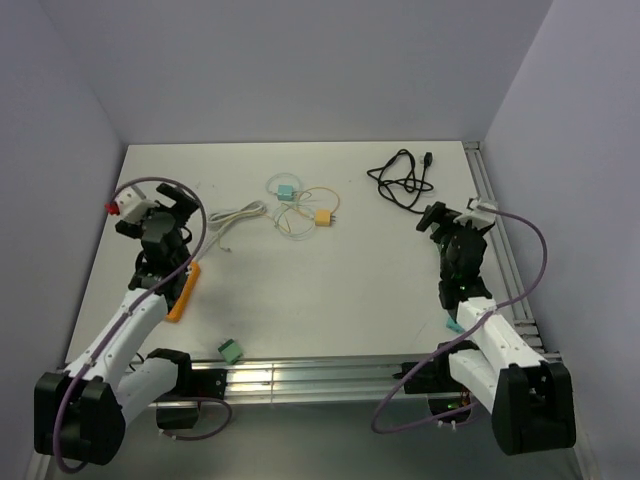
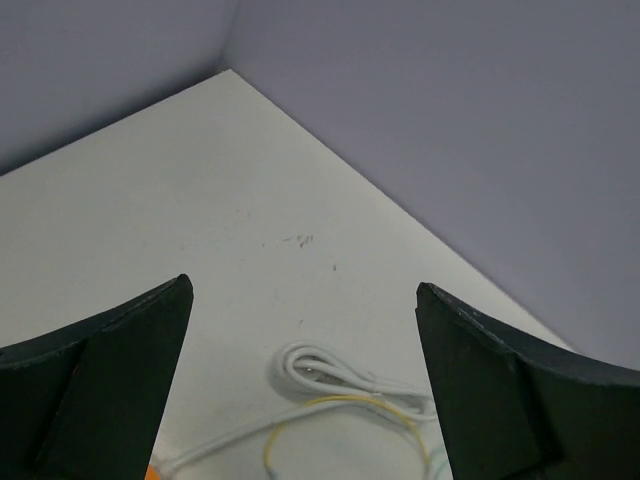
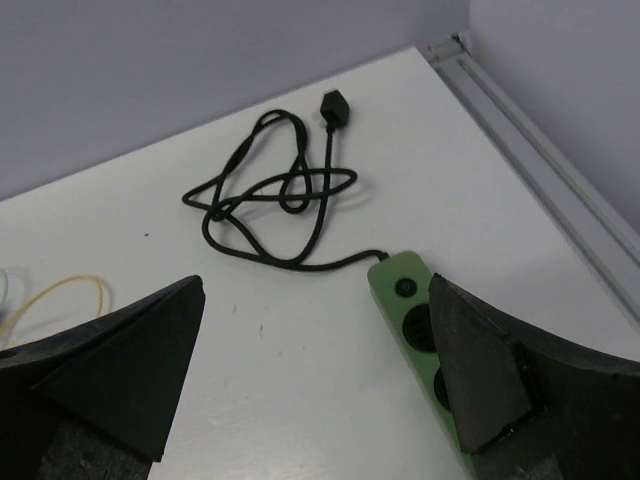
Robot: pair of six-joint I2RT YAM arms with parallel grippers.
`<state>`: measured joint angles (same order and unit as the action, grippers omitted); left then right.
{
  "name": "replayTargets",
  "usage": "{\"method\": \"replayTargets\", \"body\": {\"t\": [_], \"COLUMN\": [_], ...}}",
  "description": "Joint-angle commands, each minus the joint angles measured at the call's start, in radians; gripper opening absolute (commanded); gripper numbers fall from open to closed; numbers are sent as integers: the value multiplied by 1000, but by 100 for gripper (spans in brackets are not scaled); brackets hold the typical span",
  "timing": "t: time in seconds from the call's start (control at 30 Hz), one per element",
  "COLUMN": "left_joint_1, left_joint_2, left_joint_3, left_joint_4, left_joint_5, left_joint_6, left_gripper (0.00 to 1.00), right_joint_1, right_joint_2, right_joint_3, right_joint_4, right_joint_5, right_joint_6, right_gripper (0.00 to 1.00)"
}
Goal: Insert the plug
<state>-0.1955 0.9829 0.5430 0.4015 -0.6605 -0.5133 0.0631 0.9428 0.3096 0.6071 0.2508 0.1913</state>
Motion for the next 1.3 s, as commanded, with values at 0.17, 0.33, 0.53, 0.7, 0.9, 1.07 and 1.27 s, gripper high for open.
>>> {"method": "replayTargets", "body": {"t": [0.17, 0.33, 0.53, 0.7, 0.9, 1.07, 1.27], "left_joint_1": [-1, -1, -71, -101, -108, -130, -151], "left_joint_2": [-225, -371, -385, -317, -262, -225, -199], "left_joint_3": [164, 100, 143, 196, 178, 172, 193], "left_joint_4": [-641, -546, -544, -543, -503, -487, -494], "left_joint_5": [28, 333, 510, 721, 867, 930, 957], "left_joint_6": [-466, -386, -309, -258, -243, -251, -243], "left_gripper": [100, 100, 94, 87, 84, 83, 80], "right_joint_1": [-5, -48, -150, -217, -223, -230, -229], "right_joint_2": [-41, 91, 264, 463, 553, 638, 695], "right_joint_3": [359, 480, 572, 670, 677, 691, 710], "right_joint_4": [-817, -1046, -1126, -1167, -1121, -1152, -1182], "right_joint_5": [185, 111, 104, -4, -135, -143, -156], "right_joint_6": [356, 324, 327, 197, 87, 77, 91], "right_gripper": [100, 100, 100, 100, 99, 95, 78]}}
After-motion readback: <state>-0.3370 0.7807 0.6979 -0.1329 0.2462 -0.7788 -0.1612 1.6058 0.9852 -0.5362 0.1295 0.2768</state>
